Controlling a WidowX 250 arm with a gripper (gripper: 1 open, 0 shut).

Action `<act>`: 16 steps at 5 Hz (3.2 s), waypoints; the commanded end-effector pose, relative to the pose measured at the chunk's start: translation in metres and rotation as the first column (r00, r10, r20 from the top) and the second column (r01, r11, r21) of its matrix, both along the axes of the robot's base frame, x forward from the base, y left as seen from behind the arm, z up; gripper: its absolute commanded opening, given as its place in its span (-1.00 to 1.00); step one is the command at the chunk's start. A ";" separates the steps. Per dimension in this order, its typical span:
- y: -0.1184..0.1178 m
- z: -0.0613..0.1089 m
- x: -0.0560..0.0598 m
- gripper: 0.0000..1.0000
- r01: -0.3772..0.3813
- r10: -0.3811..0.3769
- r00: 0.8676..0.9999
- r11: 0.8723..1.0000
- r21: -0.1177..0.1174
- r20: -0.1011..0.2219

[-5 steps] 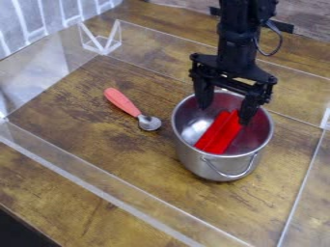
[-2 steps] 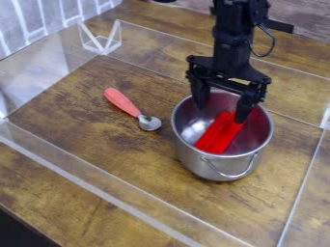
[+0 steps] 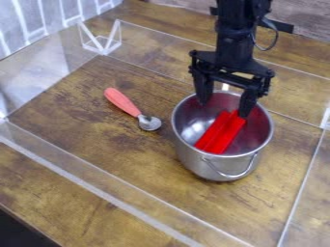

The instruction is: Remove the red object from the silver pot and put it on the table

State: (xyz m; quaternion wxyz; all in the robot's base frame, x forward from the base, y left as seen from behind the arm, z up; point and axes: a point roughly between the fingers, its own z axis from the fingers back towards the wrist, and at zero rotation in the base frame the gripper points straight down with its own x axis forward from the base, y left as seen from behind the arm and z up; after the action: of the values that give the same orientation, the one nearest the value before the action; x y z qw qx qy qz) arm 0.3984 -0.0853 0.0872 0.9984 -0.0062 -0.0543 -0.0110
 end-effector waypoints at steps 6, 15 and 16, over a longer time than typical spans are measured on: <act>0.008 0.004 0.017 1.00 -0.025 0.026 0.999 1.000 -0.015 0.041; 0.004 -0.029 0.017 -1.00 -0.043 0.042 0.999 0.999 -0.029 -0.033; 0.004 -0.030 0.017 -1.00 -0.045 0.044 0.998 0.999 -0.030 -0.035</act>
State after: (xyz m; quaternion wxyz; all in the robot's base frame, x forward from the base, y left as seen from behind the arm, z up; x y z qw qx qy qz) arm 0.4092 -0.0844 0.0465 0.9996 -0.0156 -0.0203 0.0069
